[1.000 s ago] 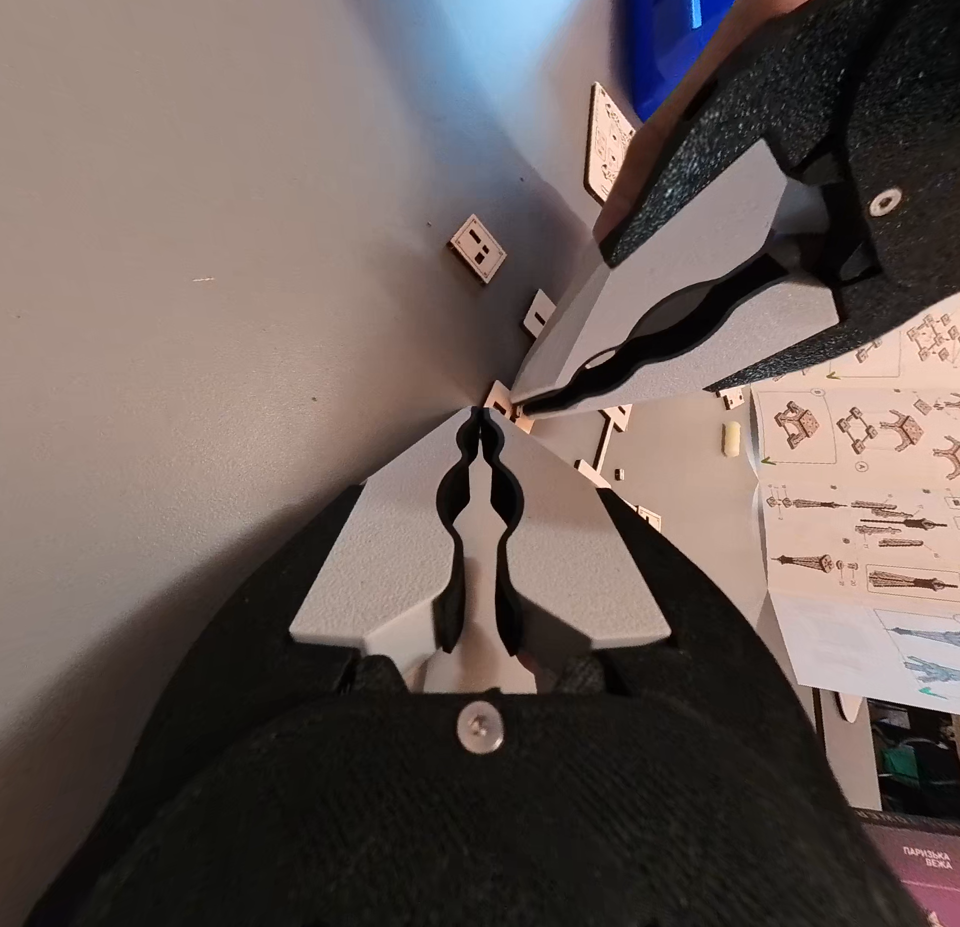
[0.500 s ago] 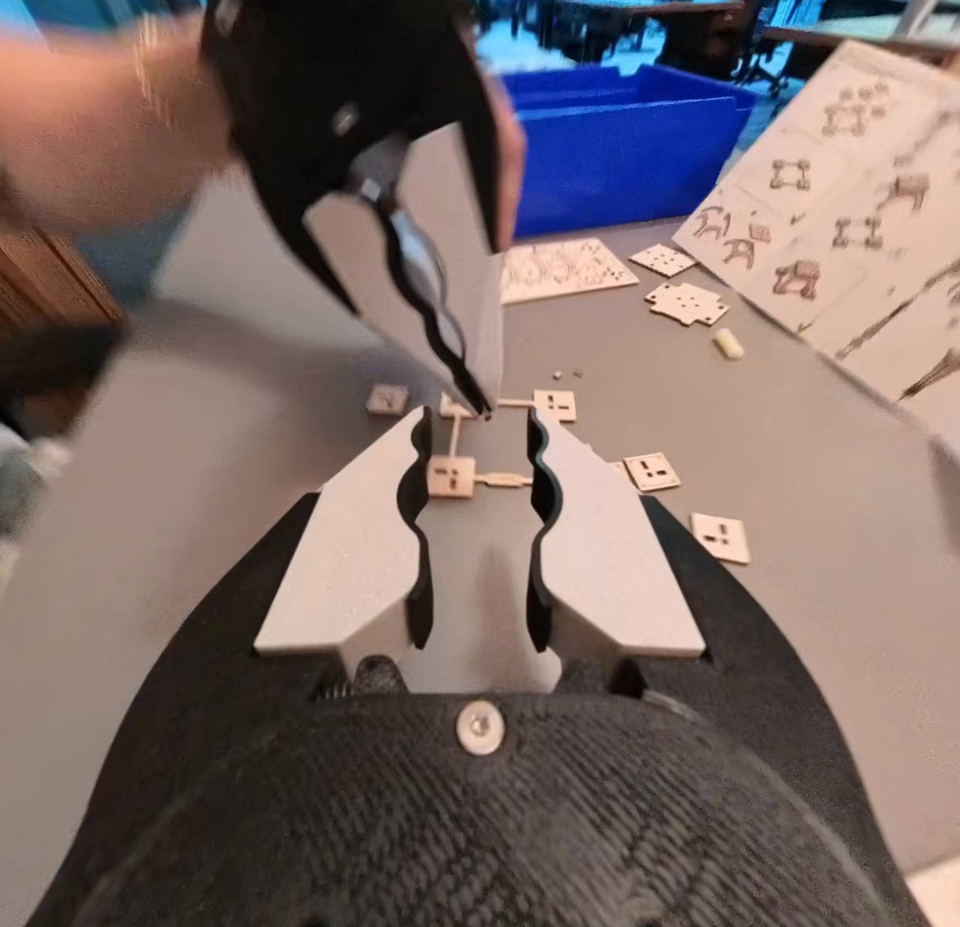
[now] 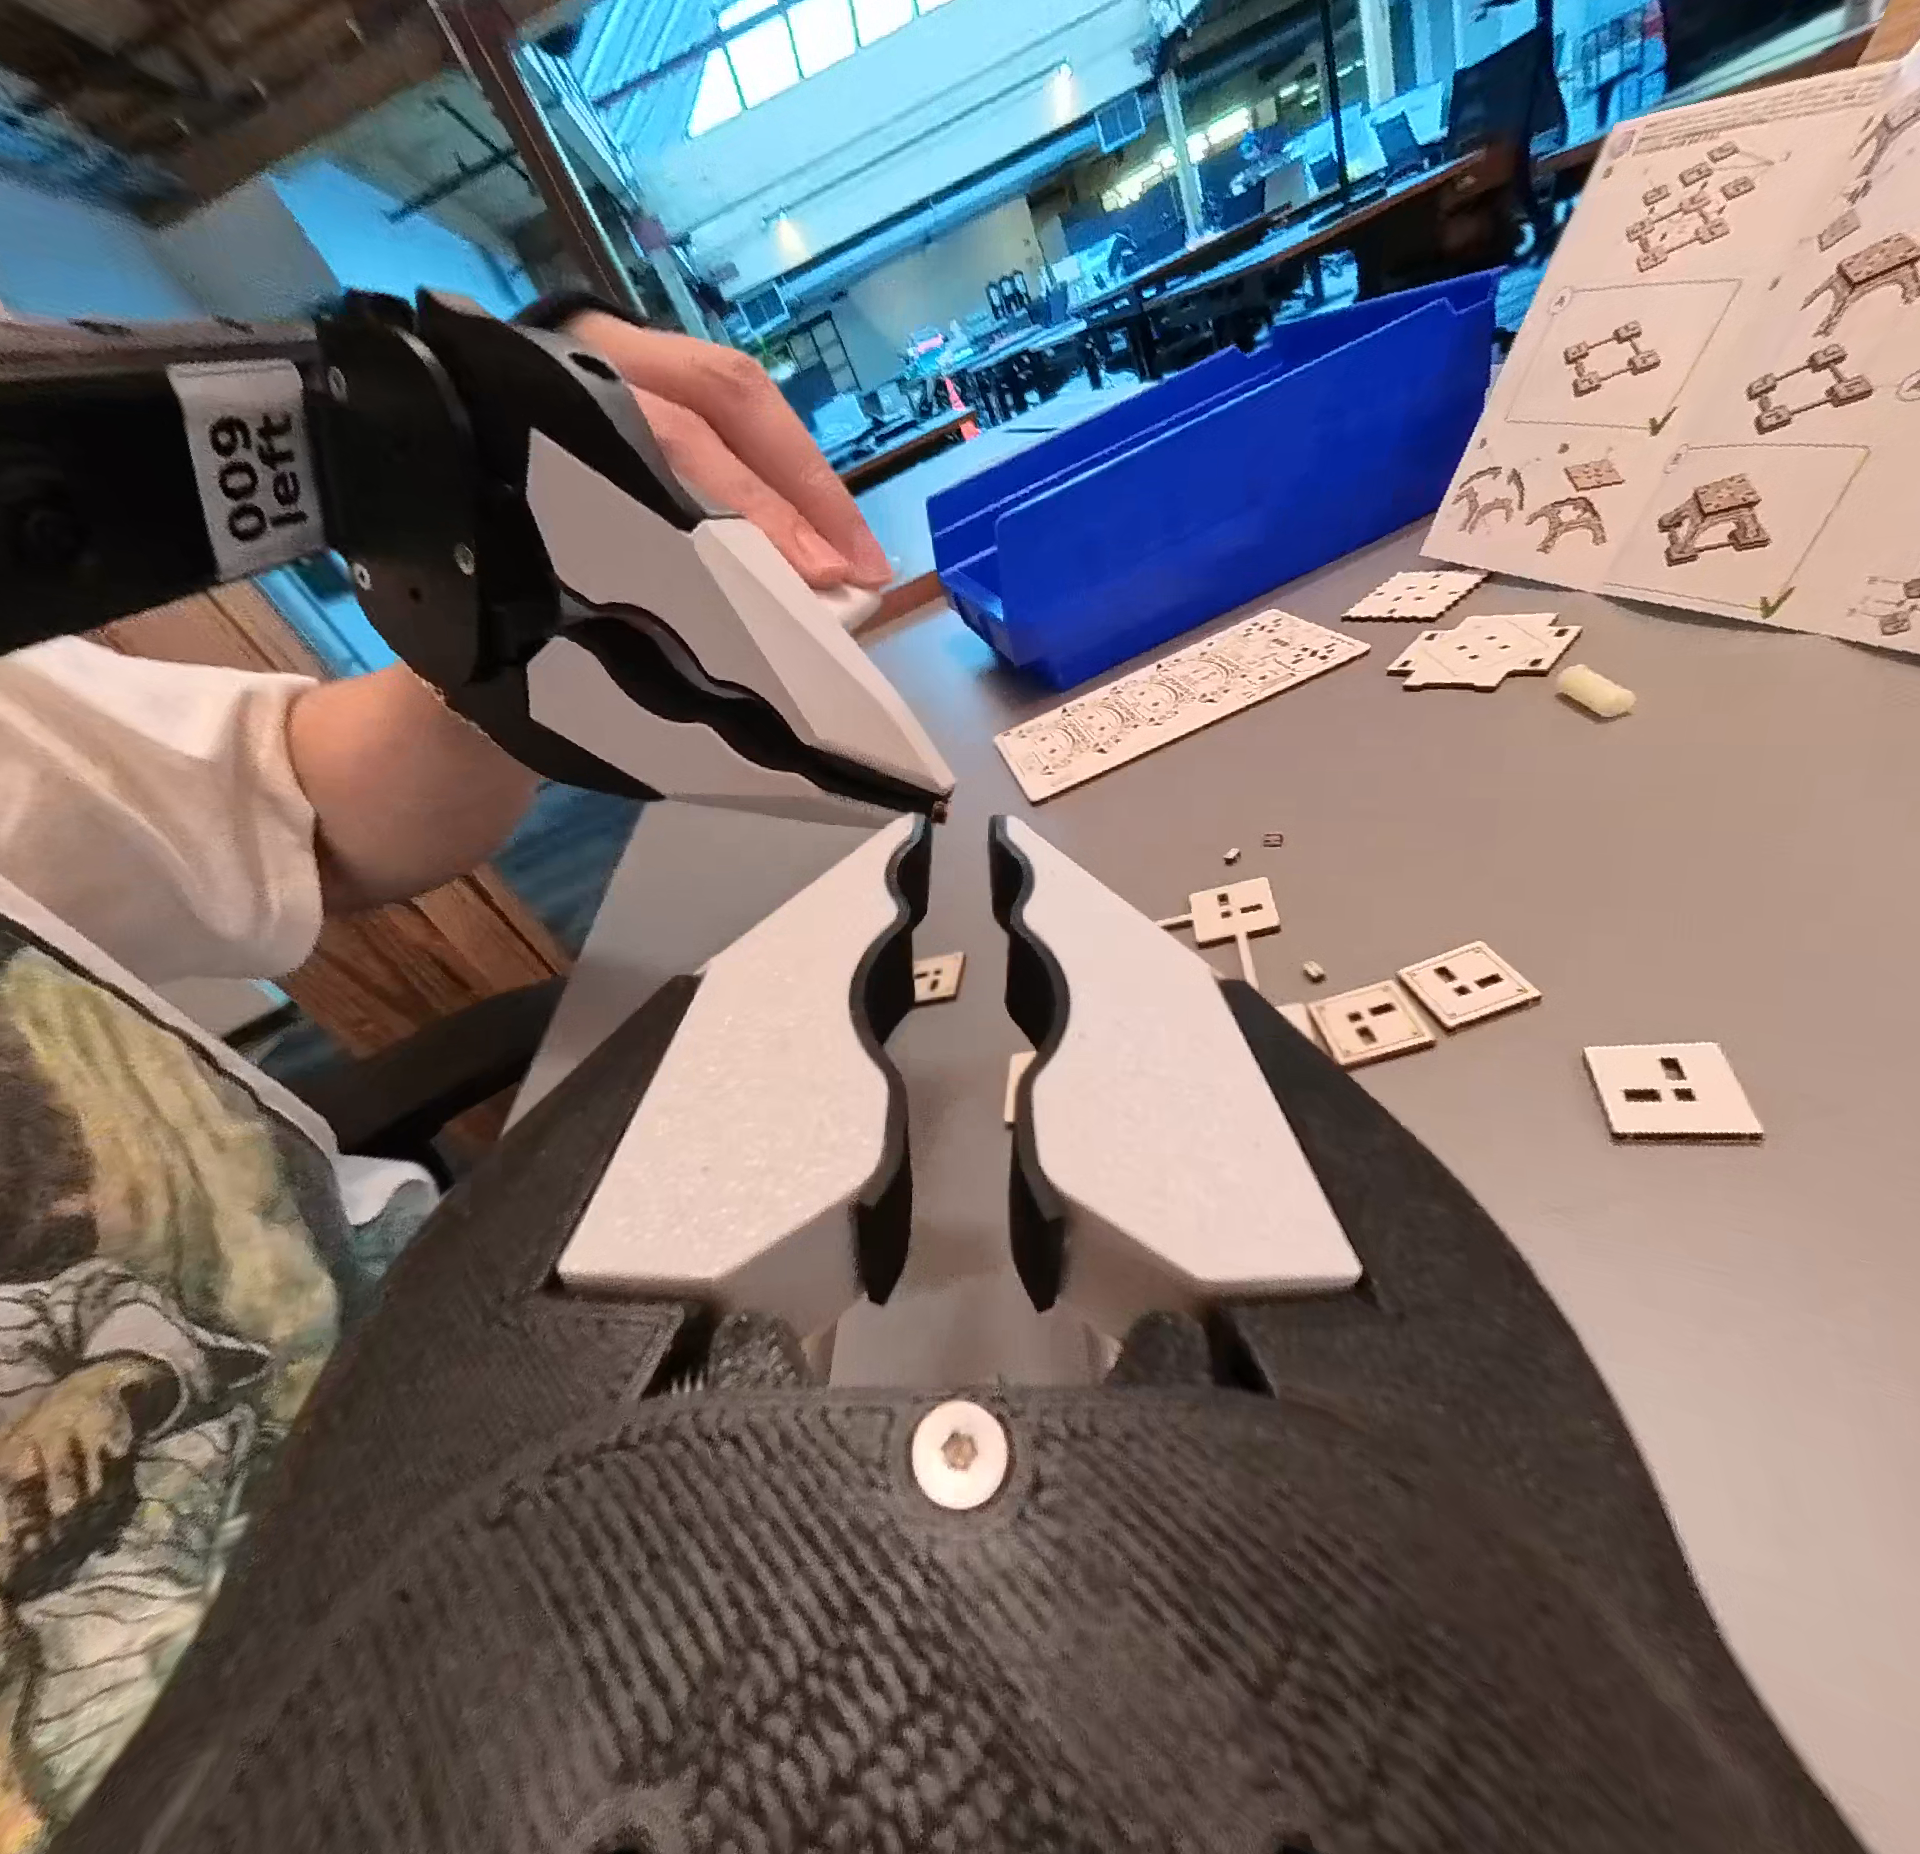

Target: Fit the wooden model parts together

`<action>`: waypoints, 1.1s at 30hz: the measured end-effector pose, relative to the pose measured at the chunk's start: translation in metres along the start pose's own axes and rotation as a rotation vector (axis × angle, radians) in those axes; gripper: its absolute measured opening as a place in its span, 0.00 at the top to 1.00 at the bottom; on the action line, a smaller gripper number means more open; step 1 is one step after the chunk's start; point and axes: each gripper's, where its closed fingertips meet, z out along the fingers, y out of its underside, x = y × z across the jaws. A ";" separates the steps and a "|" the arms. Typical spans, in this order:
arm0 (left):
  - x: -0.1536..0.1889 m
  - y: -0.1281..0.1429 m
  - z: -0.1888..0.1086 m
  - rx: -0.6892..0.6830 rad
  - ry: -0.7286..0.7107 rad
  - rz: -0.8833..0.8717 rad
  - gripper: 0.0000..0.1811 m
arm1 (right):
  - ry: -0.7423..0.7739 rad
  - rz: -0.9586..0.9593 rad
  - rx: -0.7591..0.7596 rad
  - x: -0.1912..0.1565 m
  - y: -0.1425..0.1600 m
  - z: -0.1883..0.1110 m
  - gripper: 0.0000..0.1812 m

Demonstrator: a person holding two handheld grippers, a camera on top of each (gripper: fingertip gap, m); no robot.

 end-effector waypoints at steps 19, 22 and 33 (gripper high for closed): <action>-0.014 -0.015 -0.009 0.180 -0.015 -0.151 0.99 | -0.223 0.230 0.181 -0.011 -0.021 -0.012 0.99; -0.017 -0.023 -0.017 0.258 0.000 -0.214 0.96 | -0.310 0.257 0.235 -0.020 -0.030 -0.017 1.00; -0.022 -0.040 -0.028 0.355 -0.007 -0.209 0.98 | -0.499 0.376 0.283 -0.040 -0.039 -0.021 0.99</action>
